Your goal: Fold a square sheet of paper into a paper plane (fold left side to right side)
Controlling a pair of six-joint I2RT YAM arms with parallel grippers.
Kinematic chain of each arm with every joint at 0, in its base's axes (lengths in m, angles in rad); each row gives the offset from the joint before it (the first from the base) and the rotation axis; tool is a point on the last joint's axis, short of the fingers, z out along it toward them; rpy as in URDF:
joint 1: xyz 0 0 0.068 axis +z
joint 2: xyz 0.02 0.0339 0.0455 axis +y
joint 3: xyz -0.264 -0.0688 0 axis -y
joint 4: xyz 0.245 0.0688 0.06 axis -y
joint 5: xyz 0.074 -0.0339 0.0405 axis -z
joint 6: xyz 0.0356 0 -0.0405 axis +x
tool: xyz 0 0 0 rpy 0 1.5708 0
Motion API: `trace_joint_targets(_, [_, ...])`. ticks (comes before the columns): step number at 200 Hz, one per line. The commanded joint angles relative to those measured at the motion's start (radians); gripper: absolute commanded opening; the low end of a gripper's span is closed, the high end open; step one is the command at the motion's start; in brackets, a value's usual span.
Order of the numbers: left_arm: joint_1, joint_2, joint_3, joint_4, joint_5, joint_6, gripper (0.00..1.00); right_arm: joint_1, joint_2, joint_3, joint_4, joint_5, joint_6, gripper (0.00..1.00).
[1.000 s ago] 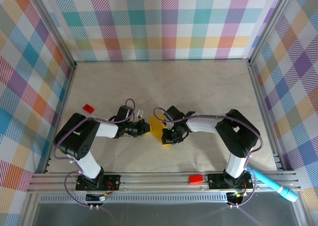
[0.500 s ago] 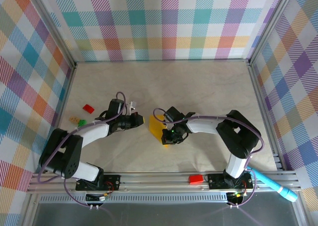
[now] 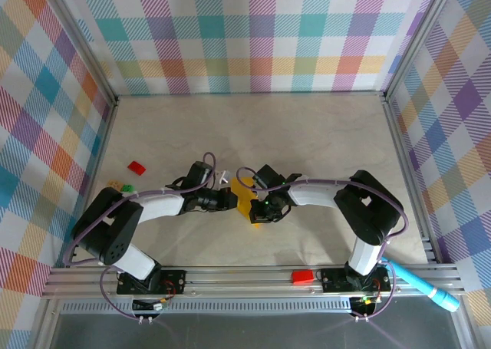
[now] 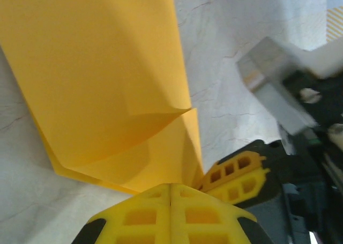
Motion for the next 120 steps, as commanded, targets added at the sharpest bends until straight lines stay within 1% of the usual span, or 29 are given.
trace_joint_targets(1, [-0.005,0.036,0.037,0.037,0.013,0.006,0.02,-0.005,0.048,-0.053,-0.103,0.122,-0.004,0.0])
trace_joint_targets(62, [-0.005,0.123,0.068,-0.005,-0.046,0.025,0.0,-0.005,0.046,-0.045,-0.098,0.105,-0.009,0.0])
trace_joint_targets(120, [-0.005,0.148,0.056,-0.074,-0.103,0.025,0.0,-0.008,0.018,0.004,-0.087,0.053,-0.007,0.0])
